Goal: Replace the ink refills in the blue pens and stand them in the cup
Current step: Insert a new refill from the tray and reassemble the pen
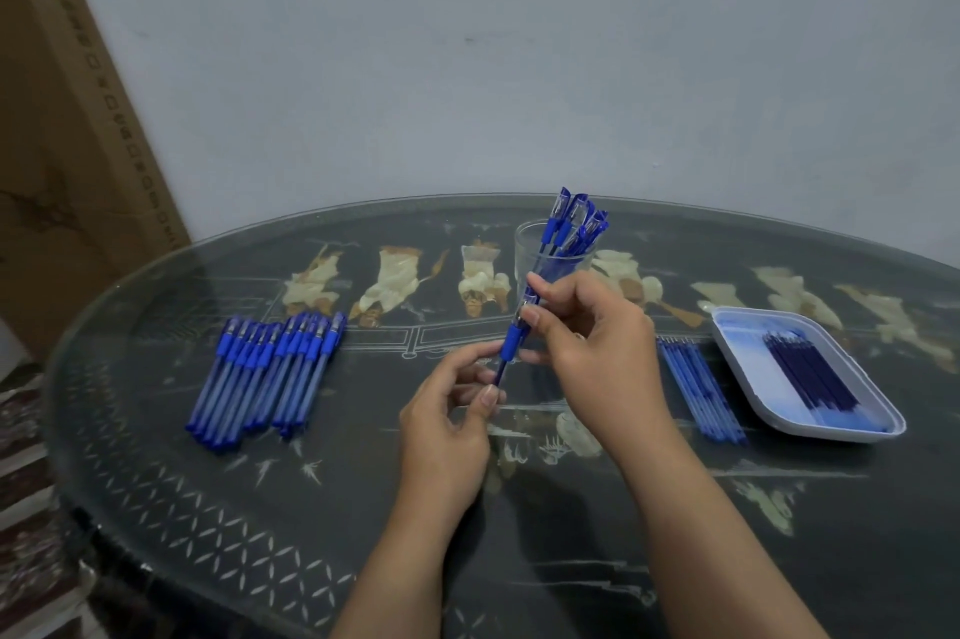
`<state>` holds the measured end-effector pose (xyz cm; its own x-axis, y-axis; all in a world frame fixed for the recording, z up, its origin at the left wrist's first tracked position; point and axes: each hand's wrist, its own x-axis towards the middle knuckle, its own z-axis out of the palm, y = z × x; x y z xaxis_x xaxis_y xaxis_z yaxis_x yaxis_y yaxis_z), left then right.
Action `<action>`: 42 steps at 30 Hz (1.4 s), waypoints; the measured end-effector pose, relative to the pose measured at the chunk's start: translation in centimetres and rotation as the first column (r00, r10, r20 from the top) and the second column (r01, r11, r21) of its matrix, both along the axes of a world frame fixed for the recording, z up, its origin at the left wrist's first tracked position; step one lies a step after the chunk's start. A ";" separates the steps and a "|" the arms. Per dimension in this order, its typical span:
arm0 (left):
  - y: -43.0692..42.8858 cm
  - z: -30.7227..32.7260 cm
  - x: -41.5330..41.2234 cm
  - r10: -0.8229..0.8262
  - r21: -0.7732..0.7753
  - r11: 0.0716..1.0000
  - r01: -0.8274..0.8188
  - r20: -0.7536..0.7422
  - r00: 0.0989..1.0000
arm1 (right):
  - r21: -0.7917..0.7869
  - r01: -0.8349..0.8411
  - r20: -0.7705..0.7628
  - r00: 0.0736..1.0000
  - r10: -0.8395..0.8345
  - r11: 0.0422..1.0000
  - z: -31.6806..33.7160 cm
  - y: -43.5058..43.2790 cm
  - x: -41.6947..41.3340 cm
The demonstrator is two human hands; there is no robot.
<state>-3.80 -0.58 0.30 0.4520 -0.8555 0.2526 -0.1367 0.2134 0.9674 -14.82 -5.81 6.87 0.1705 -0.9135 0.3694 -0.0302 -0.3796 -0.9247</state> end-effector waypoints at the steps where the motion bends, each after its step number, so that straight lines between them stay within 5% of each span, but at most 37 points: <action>1: 0.0 0.0 0.0 -0.001 0.002 1.000 0.001 -0.002 1.000 | -0.002 0.000 -0.001 1.000 0.000 1.000 -0.1 0.0 0.0; 14: -0.3 -0.1 -0.2 0.007 -0.041 0.999 -0.005 0.067 0.998 | -0.033 0.040 -0.033 0.999 -0.041 0.999 -1.4 -0.1 -0.7; 27: -0.2 -0.1 -0.2 0.152 -0.049 0.988 -0.149 0.058 0.987 | -0.141 0.181 0.136 0.977 -0.162 0.973 4.7 -2.6 -2.7; 32: 0.2 0.9 0.9 0.161 0.042 0.982 -0.184 0.325 0.932 | -0.232 0.365 0.132 0.930 -0.342 0.902 7.4 -5.8 -3.2; 35: 0.7 1.4 3.0 0.137 0.121 0.955 -0.269 0.625 0.768 | -0.255 0.408 0.097 0.913 -0.396 0.877 7.3 -7.2 -3.0; 42: 1.5 -0.4 5.0 -0.056 0.300 0.900 -0.317 0.800 0.598 | -0.248 0.384 -0.074 0.908 -0.412 0.890 5.0 -8.7 -1.8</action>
<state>1.17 0.92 -0.09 0.3552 -0.9044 0.2364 -0.8616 -0.2186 0.4582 -16.64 -14.53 11.88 -0.1335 -0.8105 0.5703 -0.3287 -0.5067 -0.7970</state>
